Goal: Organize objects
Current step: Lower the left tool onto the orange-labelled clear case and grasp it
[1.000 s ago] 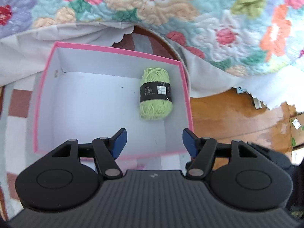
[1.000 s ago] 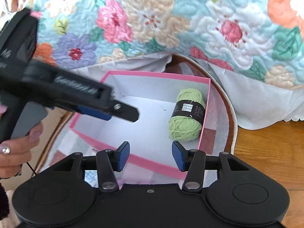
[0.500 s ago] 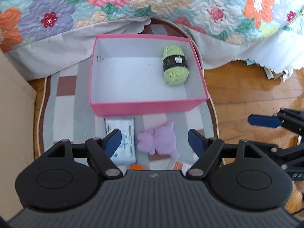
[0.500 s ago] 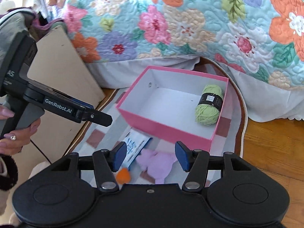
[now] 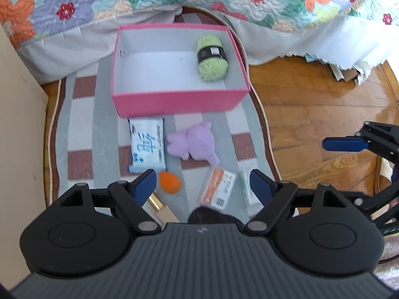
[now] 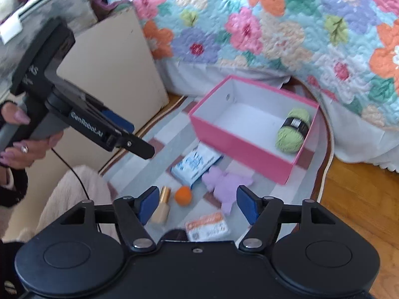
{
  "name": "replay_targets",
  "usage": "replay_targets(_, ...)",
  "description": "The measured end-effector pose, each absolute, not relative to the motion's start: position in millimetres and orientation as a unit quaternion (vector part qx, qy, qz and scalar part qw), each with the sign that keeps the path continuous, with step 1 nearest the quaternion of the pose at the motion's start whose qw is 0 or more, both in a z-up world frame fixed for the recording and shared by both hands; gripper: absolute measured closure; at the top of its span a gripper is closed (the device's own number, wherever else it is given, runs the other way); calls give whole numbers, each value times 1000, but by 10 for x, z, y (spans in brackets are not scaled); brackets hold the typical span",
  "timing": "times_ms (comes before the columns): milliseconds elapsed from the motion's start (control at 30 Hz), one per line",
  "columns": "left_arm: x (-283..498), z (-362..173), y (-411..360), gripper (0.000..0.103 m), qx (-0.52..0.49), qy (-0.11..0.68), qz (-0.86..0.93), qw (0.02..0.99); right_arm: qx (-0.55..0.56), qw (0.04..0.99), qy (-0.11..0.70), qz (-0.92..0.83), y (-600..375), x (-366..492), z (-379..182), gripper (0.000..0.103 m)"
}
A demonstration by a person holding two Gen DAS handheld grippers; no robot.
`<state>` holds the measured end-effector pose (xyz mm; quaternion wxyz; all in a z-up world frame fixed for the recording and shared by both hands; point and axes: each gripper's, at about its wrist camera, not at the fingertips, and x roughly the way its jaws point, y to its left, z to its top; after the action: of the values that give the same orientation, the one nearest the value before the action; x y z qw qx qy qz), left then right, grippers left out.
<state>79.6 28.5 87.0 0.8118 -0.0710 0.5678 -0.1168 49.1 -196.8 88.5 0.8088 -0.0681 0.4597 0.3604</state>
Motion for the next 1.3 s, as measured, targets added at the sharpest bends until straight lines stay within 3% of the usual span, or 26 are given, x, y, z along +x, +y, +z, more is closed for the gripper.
replay_targets(133,677,718,187,20,-71,577,-122,805,-92,793,465,382,-1917,387,686,12)
replay_targets(567,861,-332,-176,20,-105,626,-109,765,-119,773,456,425,-1883,509,-450,11)
replay_targets(800,946,-871,-277,20,-149,663,-90,729,-211,760,443,425,-1611,360,-936,11)
replay_targets(1033,863,-1107,-272,24,-203,652,-73,726,-307,750,414,415,-1419,218,-1279,11)
replay_targets(1300,754,-1152,-191,43,-243,614,-57,749,-260,755,440,411,-1407,374,-1392,10)
